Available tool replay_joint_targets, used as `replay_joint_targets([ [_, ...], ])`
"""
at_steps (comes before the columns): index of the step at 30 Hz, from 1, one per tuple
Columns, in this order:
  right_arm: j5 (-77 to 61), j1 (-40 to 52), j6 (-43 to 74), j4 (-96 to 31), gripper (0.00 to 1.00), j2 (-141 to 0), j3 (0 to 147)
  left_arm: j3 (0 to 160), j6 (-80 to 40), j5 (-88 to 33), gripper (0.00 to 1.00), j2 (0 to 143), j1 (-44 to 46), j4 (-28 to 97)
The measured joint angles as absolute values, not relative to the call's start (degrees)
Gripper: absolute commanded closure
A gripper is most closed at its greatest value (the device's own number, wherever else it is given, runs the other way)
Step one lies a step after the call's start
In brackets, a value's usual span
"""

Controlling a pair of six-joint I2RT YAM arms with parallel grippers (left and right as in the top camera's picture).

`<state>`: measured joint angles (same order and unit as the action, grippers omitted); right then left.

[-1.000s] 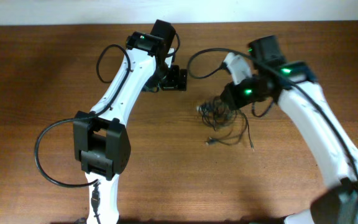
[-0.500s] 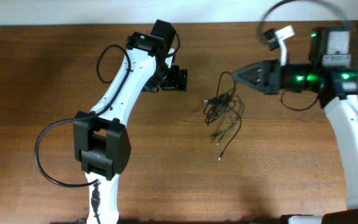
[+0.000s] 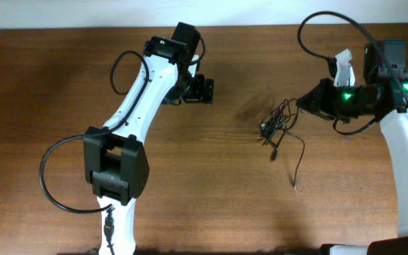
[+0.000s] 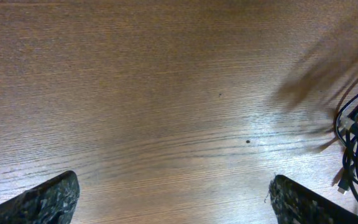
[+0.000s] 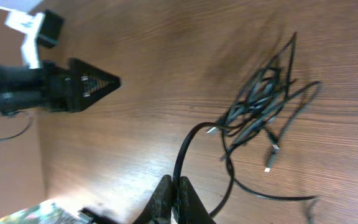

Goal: Untangle cables

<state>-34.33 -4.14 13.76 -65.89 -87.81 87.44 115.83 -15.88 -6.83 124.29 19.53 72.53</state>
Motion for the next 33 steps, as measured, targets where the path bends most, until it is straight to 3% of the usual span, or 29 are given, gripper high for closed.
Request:
replay_joint_targets([
  [6,-28.3,-4.1,25.9,-68.2,0.96,-87.8,87.4,115.8,-15.9,-7.0,0.01,124.3,19.5,71.9],
  [12,-0.6,-4.1,38.3,-70.2,0.95,-87.9,83.3,115.8,-15.9,-7.0,0.01,124.3,19.5,72.0],
  [14,2.7,-4.1,40.7,-69.6,0.80,-88.2,77.4,115.8,-15.9,-7.0,0.01,124.3,19.5,72.1],
  [17,4.5,-4.1,42.8,-66.2,0.70,-88.7,68.2,115.8,-15.9,-7.1,0.01,124.3,19.5,72.6],
  [20,5.7,-4.1,42.8,-66.4,0.67,-88.8,64.4,115.8,-15.9,-7.0,0.01,124.3,19.5,73.1],
  [22,6.3,-4.1,41.0,-70.7,0.55,-88.8,66.9,115.6,-15.9,-7.1,0.01,124.3,19.5,72.7],
  [27,3.0,-3.6,39.7,-77.1,0.59,-88.8,70.7,113.8,-15.9,-4.6,0.01,124.3,19.5,70.6],
  [33,-1.4,4.2,39.0,-73.5,0.66,-88.8,64.9,113.8,-15.9,4.6,0.01,124.3,19.5,69.0],
])
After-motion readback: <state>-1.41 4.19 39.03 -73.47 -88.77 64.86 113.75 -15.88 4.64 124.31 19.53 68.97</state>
